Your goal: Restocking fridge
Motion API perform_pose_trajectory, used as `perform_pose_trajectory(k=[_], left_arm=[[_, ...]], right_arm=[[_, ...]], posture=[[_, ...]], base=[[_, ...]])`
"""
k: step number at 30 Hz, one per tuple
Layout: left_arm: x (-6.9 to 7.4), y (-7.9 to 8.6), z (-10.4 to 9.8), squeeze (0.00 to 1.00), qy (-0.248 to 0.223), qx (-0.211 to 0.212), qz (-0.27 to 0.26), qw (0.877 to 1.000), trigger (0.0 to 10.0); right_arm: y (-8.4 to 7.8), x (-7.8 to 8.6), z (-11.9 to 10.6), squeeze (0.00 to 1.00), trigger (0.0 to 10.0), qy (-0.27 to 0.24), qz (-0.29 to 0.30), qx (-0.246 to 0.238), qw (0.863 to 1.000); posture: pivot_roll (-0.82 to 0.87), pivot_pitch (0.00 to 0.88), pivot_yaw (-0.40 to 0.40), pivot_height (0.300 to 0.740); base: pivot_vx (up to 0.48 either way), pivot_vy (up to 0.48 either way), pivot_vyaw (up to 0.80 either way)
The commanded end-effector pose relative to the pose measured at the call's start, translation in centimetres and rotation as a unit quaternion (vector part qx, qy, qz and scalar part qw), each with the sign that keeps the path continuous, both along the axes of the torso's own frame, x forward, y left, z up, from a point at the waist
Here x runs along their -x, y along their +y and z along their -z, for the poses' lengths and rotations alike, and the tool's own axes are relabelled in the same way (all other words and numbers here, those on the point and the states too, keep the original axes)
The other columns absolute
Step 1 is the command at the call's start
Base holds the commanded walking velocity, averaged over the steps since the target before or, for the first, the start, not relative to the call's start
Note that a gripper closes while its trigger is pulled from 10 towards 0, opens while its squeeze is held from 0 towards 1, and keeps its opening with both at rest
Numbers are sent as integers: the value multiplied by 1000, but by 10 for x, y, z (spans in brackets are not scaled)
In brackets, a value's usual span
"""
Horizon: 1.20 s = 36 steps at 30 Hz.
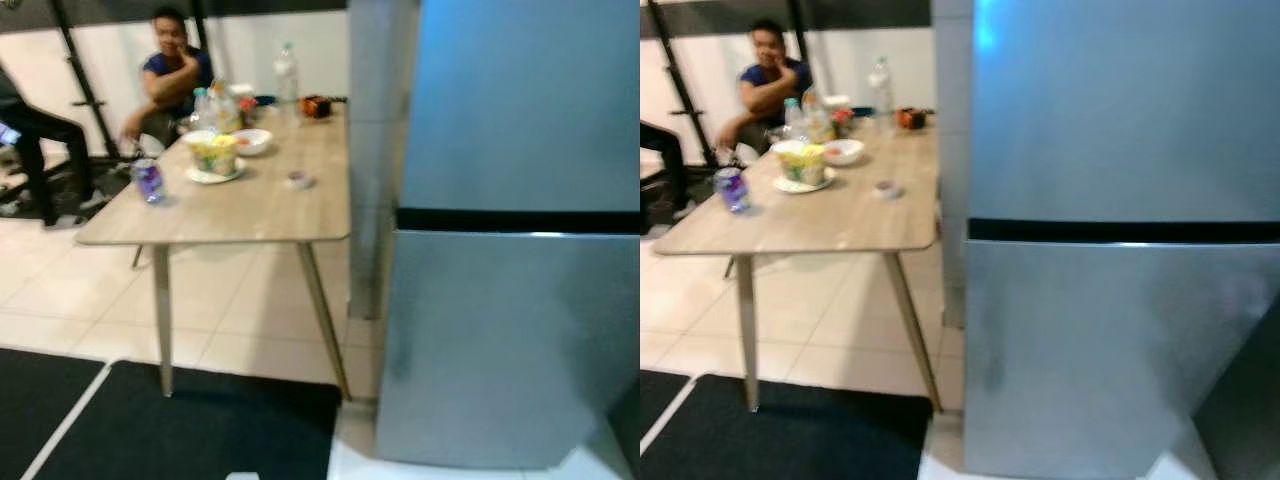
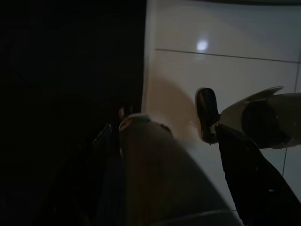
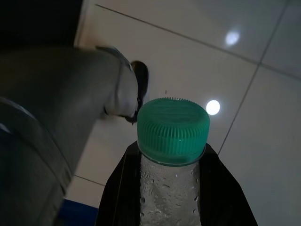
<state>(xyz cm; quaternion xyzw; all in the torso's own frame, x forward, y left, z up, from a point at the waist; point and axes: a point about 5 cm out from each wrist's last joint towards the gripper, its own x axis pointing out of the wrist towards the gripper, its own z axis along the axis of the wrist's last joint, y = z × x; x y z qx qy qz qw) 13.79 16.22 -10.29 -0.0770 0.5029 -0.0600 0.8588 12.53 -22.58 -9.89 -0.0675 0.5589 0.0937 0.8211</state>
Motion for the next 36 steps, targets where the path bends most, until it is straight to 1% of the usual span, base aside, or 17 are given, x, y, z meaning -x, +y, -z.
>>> perform_pose_trajectory(k=[1, 7, 10, 19, 26, 31, 36], left_arm=[[2, 3, 1, 0, 4, -2, -6, 1000, 10000], [1, 7, 1, 0, 8, -21, -17, 1000, 10000], [1, 7, 1, 0, 8, -23, -20, 999, 10000], [1, 8, 1, 0, 6, -22, -27, 999, 10000], [1, 10, 0, 0, 3, -29, -32, 999, 10000], [2, 15, 0, 0, 4, -38, -39, 999, 10000], [1, 16, 0, 0, 1, -33, -41, 999, 10000]], right_arm=[[6, 1, 2, 0, 10000, 3, -5, -6, 1000], [6, 0, 2, 0, 10000, 4, -2, -4, 1000], [6, 1, 2, 0, 10000, 5, 2, -2, 1000], [5, 1, 2, 0, 10000, 6, 9, -1, 1000], [5, 0, 1, 0, 10000, 3, 4, 2, 1000], [4, -1, 1, 0, 10000, 1, 5, 8, 1000], [3, -2, 1, 0, 10000, -3, 6, 18, 1000]], posture=[[-108, 0, 9, 734], [-107, 0, 9, 734], [-107, 0, 9, 734], [-107, 0, 8, 734], [-105, 0, 7, 734], [-105, 0, 8, 734], [-105, 0, 8, 734]], base=[[0, 0, 0], [0, 0, 0], [0, 0, 0], [0, 0, -740], [0, 0, 0], [0, 0, 0], [0, 0, 0]])
